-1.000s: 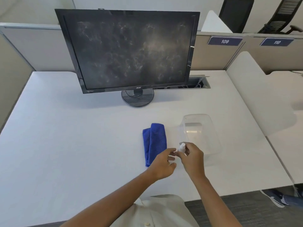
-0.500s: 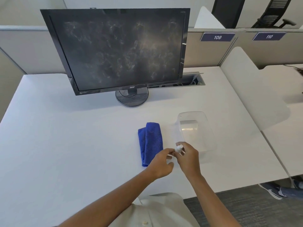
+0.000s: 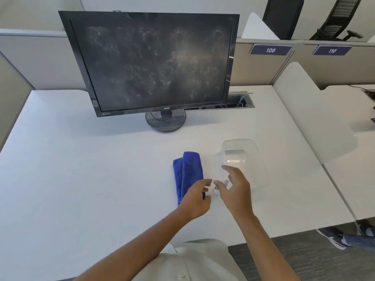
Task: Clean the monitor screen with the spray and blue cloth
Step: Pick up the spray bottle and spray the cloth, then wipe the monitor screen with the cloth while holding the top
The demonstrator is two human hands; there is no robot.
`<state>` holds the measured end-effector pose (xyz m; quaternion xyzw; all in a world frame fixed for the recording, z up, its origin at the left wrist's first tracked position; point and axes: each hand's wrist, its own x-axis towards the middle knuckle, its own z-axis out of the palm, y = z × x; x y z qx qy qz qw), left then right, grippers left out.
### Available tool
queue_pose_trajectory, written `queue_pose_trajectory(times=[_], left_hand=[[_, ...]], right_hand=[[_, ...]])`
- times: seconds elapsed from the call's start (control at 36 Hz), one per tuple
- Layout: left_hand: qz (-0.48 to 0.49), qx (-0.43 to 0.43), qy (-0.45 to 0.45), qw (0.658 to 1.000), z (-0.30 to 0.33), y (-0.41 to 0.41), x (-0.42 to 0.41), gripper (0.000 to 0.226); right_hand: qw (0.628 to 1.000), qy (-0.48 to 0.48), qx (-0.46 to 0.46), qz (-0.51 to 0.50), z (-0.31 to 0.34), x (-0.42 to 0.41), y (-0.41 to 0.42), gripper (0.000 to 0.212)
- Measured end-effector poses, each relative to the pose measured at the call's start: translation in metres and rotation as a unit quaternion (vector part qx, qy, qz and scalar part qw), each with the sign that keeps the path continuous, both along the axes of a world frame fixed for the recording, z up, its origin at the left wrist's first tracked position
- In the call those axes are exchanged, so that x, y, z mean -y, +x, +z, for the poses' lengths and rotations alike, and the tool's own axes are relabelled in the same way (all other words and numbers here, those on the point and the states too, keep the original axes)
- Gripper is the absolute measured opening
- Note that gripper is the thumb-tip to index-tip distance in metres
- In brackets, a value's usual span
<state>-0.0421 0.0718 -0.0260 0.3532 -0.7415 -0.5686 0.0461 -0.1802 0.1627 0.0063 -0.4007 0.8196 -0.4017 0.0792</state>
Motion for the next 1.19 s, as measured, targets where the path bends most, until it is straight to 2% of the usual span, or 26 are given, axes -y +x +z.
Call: queue_pose_trajectory(times=[0.11,0.19,0.31,0.36,0.47,0.64,0.75,0.86,0.92,1.06,1.19], left_hand=[[0.051,0.002,-0.016,0.999,-0.001,0.010,0.012,0.050],[0.086,0.019,-0.042,0.995,-0.005,0.019,0.021,0.048],[0.081,0.052,-0.119,0.988,-0.013,0.029,0.029,0.047],[0.074,0.081,-0.130,0.985,-0.017,0.033,0.031,0.049],[0.065,0.111,-0.109,0.986,-0.024,0.042,0.031,0.053],[0.075,0.102,-0.041,0.991,-0.028,0.048,0.034,0.054],[0.102,0.095,-0.011,0.990,-0.030,0.051,0.037,0.051],[0.124,0.088,0.015,0.988,-0.033,0.053,0.041,0.048],[0.137,0.083,0.025,0.987,-0.035,0.055,0.043,0.048],[0.160,0.056,0.058,0.984,-0.034,0.056,0.045,0.047],[0.204,0.007,0.111,0.973,-0.022,0.057,0.047,0.044]], right_hand=[[0.992,-0.092,-0.088,0.027,0.015,0.019,0.009,0.040],[0.988,-0.097,-0.103,0.069,0.016,0.034,0.022,0.035],[0.997,0.018,-0.016,0.078,0.003,0.050,0.045,0.045],[0.994,0.091,0.023,0.064,-0.008,0.057,0.052,0.053],[0.974,0.212,0.076,0.009,-0.023,0.069,0.058,0.064],[0.953,0.277,0.120,-0.033,-0.031,0.082,0.058,0.059],[0.949,0.263,0.166,-0.060,-0.034,0.088,0.054,0.062],[0.932,0.233,0.259,-0.104,-0.035,0.092,0.049,0.068],[0.918,0.216,0.309,-0.127,-0.036,0.094,0.049,0.061],[0.894,0.201,0.379,-0.128,-0.037,0.097,0.046,0.018],[0.899,0.151,0.408,-0.052,-0.028,0.096,0.042,0.022]])
